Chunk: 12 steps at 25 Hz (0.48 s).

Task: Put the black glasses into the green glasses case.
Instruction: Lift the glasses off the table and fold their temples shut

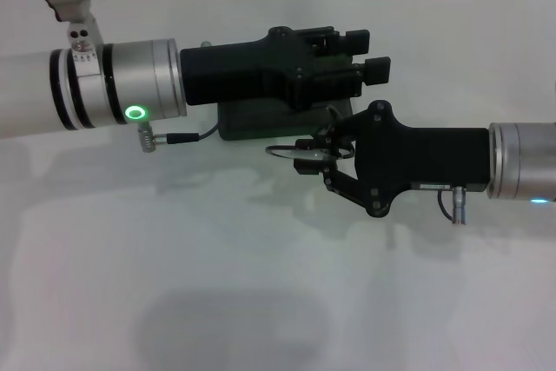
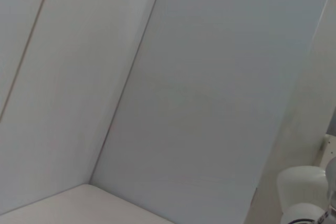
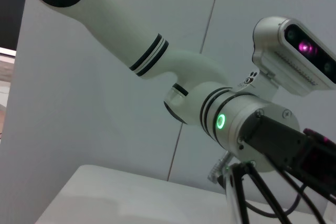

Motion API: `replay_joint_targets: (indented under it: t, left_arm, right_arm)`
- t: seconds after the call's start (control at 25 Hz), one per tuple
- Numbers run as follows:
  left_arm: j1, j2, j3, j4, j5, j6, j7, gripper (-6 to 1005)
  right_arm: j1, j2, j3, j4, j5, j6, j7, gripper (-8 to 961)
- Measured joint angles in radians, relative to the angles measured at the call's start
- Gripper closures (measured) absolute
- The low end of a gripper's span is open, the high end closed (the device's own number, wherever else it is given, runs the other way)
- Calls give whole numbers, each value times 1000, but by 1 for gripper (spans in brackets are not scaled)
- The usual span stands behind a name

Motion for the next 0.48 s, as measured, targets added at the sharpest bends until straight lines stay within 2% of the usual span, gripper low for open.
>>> replay_joint_targets:
  t: [0.48]
  left_arm:
    - [-9,0,4,1,51,4,-19,396]
  right_arm:
    - [1,0,0,2,11,19,1,845]
